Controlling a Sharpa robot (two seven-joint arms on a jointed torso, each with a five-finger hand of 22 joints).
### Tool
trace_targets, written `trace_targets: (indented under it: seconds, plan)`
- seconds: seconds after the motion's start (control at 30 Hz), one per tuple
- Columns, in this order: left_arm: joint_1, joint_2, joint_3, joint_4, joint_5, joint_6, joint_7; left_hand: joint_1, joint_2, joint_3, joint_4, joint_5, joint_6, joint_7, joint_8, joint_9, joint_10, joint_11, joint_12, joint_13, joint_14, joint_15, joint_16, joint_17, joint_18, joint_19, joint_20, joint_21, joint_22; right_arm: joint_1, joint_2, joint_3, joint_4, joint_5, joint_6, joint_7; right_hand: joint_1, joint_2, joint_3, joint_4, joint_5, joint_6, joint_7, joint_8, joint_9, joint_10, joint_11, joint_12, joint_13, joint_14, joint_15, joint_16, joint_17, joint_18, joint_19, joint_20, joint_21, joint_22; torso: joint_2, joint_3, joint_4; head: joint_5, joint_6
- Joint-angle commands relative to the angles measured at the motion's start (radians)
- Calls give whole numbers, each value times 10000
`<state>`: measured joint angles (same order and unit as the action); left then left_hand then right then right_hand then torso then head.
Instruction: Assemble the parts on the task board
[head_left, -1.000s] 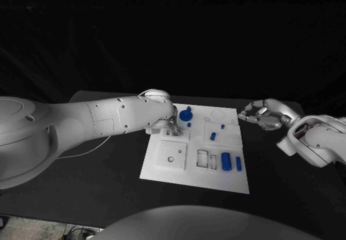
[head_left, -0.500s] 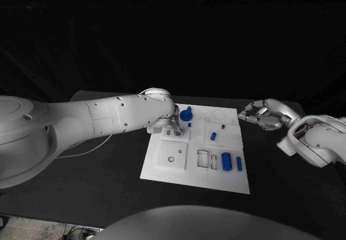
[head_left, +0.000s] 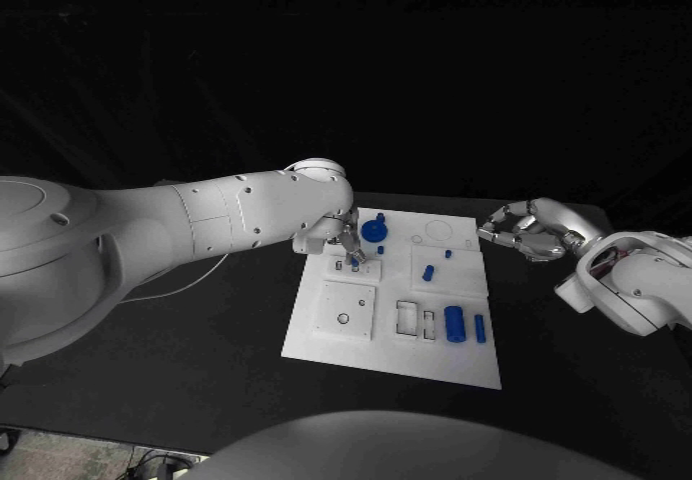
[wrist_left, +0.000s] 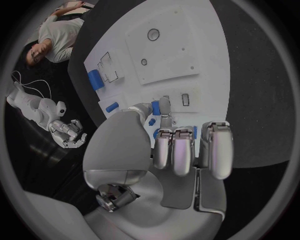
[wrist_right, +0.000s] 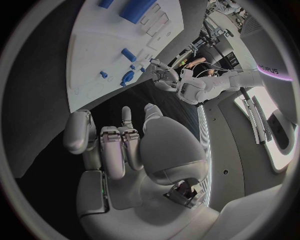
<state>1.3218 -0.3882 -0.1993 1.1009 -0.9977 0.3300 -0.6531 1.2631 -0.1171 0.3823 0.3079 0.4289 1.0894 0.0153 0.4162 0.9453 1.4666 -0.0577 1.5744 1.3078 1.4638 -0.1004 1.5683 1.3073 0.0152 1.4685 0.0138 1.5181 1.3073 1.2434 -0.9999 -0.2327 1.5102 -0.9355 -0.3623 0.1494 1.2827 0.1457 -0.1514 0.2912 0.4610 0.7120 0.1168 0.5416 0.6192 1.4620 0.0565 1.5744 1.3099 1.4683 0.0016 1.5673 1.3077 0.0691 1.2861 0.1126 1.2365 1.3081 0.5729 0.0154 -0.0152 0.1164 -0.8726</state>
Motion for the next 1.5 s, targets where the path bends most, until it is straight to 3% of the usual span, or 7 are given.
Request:
trace_targets:
  seconds: [0.03, 0.13, 0.73, 1.5]
  plan:
    - [21, 72, 7, -166, 582, 966, -115, -26, 178, 1838, -1801, -129, -52, -76, -40, 22, 1042, -17, -36, 2630, 1070, -14, 25, 2635, 13, 661, -34, -86, 2389, -6, 2, 0, 10, 2, 127, 6, 17, 82, 8, -17, 53, 46, 4, -18, -15, 1088, -51, -36, 2609, 1025, 16, 35, 2631, 177, -24, 31, -70, 1470, 1, 1, -1, 5, 0]
    - [19, 133, 6, -317, 795, 1076, -9, -77, 288, 1880, -1868, -302, -152, -27, -85, 46, 1042, 28, -36, 2630, 1070, 30, 25, 2635, 23, 630, 1, -134, 2376, -6, 6, 0, 7, 7, 116, 14, 14, 86, 8, -14, 55, 44, 5, -21, -16, 1088, -51, -36, 2609, 1025, 17, 35, 2631, 179, -31, 31, -78, 1467, 6, 1, -4, 33, 0]
    - [-102, 312, 0, -424, 178, 456, 687, -92, 401, 1820, -1920, -232, -274, 21, -126, 82, 1042, 74, -36, 2630, 1070, 73, 25, 2635, 17, 638, 40, -115, 2390, -7, 27, 1, 10, 12, 91, 46, 13, 90, 6, -17, 65, -9, 12, -56, -31, 1088, -51, -36, 2609, 1025, 19, 35, 2631, 185, -51, 34, -106, 1460, 3, 4, -2, 61, 0]
    - [-154, 297, -2, -442, -568, 353, 495, -69, 402, 1806, -1961, -217, -289, 26, -127, 93, 1042, 78, -36, 2630, 1070, 79, 25, 2635, 14, 644, 47, -104, 2395, -7, 50, 1, -20, 14, 132, 38, 11, 91, 3, -16, 66, -28, 17, -68, -36, 1088, -49, -36, 2609, 1025, 20, 35, 2631, 190, -70, 35, -130, 1452, -8, 6, -4, 93, 0]
